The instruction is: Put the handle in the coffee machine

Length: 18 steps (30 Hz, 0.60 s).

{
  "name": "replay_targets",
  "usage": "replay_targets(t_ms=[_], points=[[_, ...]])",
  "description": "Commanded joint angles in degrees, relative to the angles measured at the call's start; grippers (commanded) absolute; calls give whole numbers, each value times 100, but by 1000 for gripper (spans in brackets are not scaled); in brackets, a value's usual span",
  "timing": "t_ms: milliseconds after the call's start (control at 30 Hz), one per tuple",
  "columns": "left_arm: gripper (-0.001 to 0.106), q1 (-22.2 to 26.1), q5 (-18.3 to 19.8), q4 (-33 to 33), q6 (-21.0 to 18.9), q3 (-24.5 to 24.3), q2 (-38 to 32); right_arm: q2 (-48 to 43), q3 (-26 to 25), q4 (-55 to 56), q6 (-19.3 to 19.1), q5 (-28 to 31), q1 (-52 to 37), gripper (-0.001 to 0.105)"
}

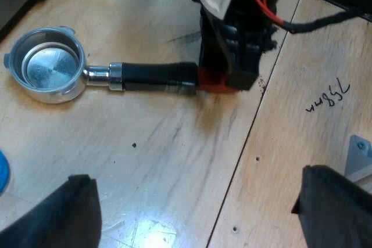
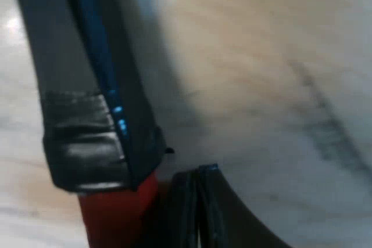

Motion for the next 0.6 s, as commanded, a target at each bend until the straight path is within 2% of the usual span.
replay_targets(t_ms=[33, 267, 433, 600], points=[[71, -30, -45, 3, 2, -10, -10, 78, 54, -168, 189, -184, 147, 0], [71, -30, -61, 3, -10, -10, -10, 78, 54, -646, 656, -217, 417, 0], [71, -30, -542, 9, -10, -10, -10, 100, 54, -1047, 1008, -217, 615, 0], [71, -30, -563, 61, -10, -10, -10, 280, 54, -1467, 1275, -283, 735, 0]])
